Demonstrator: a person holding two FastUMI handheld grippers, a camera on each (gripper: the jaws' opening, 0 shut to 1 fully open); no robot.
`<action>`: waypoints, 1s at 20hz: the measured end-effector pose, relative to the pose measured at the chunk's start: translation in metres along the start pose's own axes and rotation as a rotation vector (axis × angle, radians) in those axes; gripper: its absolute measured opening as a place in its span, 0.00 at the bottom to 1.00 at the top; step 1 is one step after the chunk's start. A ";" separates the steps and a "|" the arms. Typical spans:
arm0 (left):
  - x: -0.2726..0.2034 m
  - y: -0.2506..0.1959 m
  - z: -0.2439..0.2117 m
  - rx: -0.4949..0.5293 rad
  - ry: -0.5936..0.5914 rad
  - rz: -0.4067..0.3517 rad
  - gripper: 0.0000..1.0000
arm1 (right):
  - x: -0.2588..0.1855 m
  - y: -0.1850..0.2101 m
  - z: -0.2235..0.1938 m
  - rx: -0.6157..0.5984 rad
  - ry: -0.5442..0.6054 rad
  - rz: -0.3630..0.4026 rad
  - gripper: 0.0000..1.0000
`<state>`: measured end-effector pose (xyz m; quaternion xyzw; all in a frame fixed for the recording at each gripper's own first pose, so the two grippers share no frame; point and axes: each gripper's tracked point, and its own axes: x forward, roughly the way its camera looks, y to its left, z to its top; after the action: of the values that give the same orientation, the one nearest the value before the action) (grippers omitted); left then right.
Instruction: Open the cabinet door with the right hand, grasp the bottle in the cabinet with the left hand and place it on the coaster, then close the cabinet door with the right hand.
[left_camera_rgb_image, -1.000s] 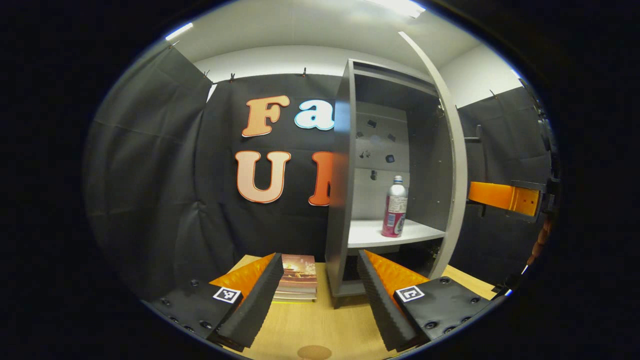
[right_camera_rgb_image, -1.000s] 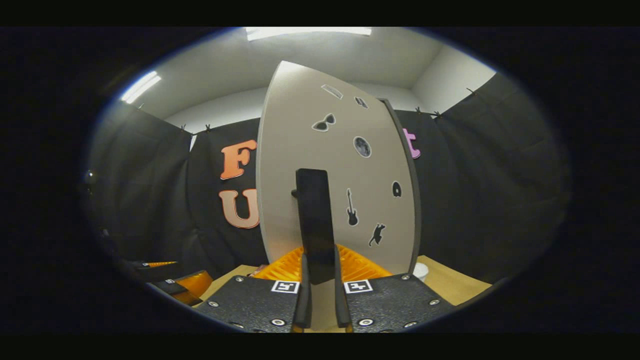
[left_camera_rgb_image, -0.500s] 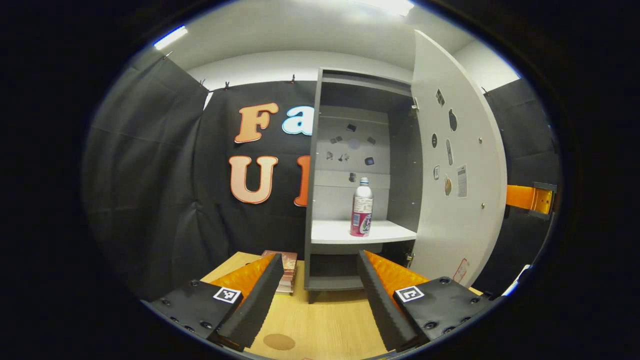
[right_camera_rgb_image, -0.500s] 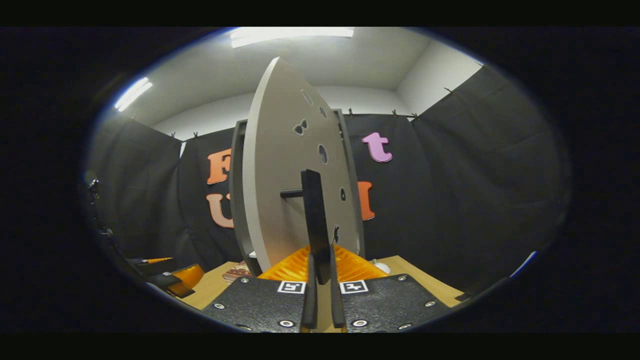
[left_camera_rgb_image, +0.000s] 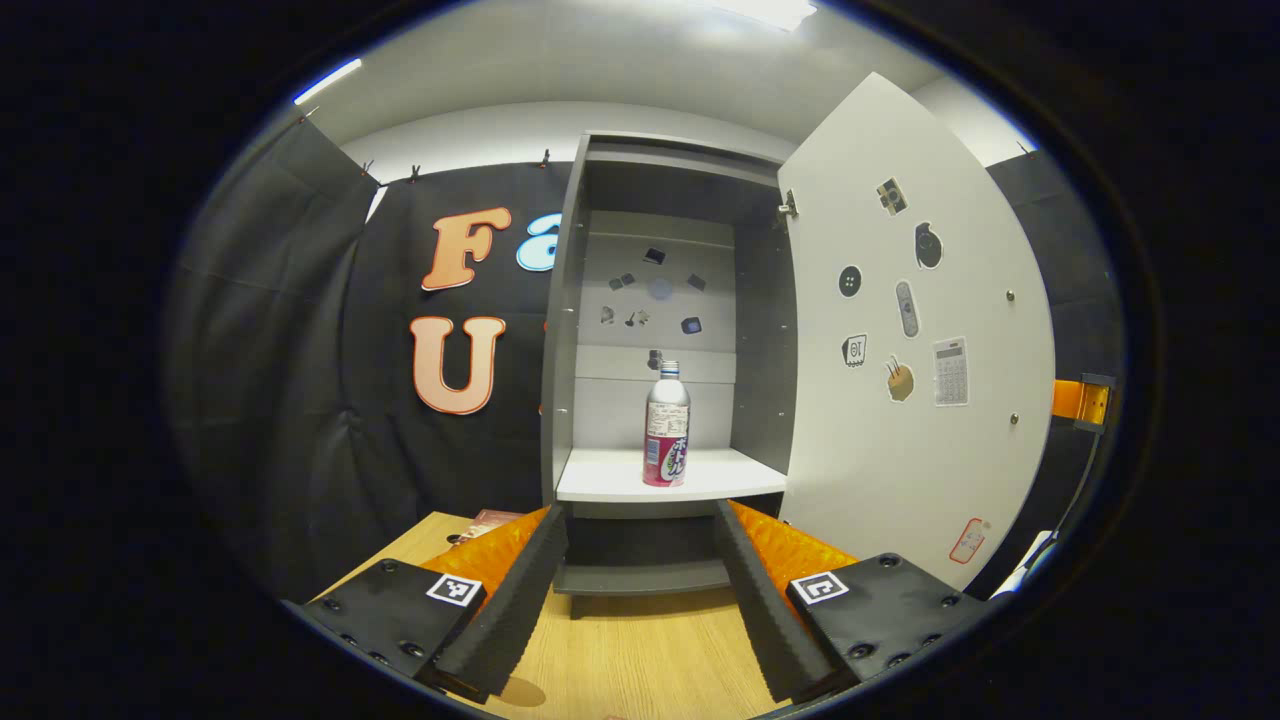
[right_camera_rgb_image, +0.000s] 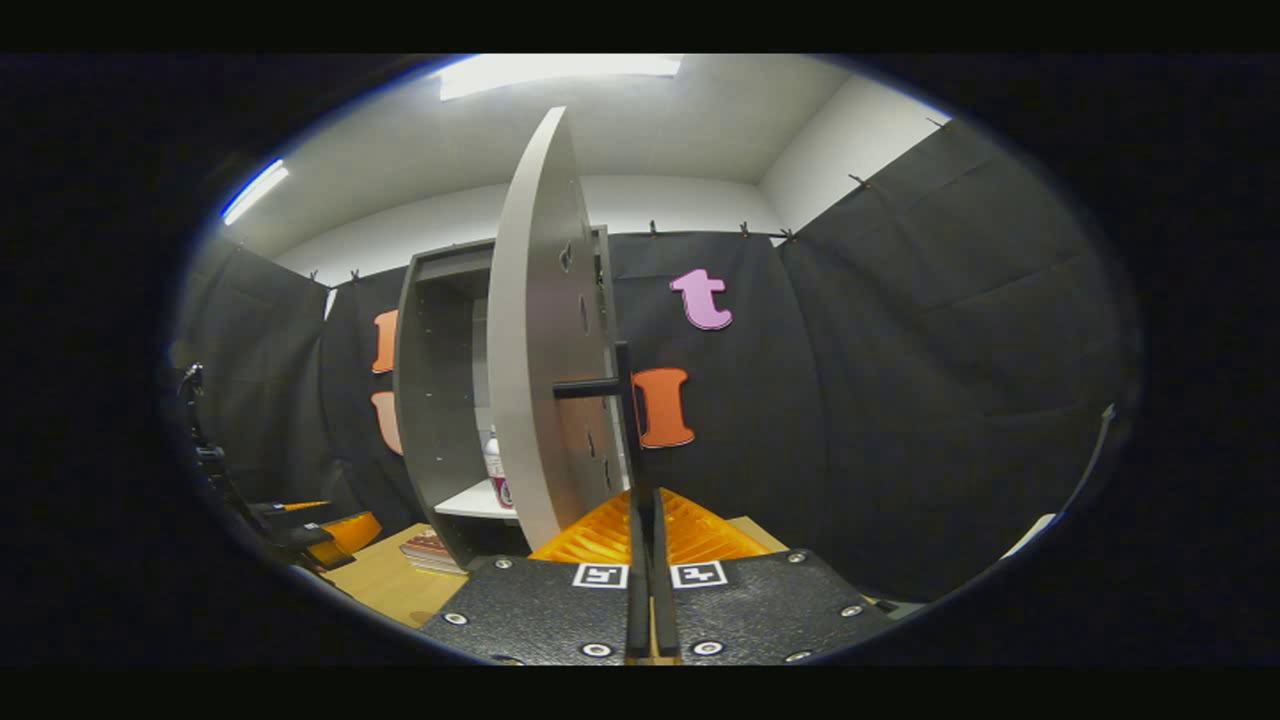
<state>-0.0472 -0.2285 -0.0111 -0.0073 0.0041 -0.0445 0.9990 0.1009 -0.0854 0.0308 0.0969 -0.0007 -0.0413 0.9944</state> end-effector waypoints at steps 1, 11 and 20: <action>0.002 -0.003 0.001 0.003 -0.004 -0.003 0.96 | 0.000 -0.001 0.000 -0.010 0.001 0.008 0.02; 0.001 -0.008 -0.001 -0.006 -0.006 -0.007 0.96 | -0.004 -0.013 0.003 -0.052 -0.008 0.006 0.16; -0.005 0.006 -0.007 0.002 0.032 -0.007 0.99 | -0.019 -0.005 0.008 -0.084 -0.017 0.011 0.14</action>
<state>-0.0515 -0.2217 -0.0181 -0.0057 0.0202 -0.0481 0.9986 0.0818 -0.0904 0.0377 0.0546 -0.0078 -0.0367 0.9978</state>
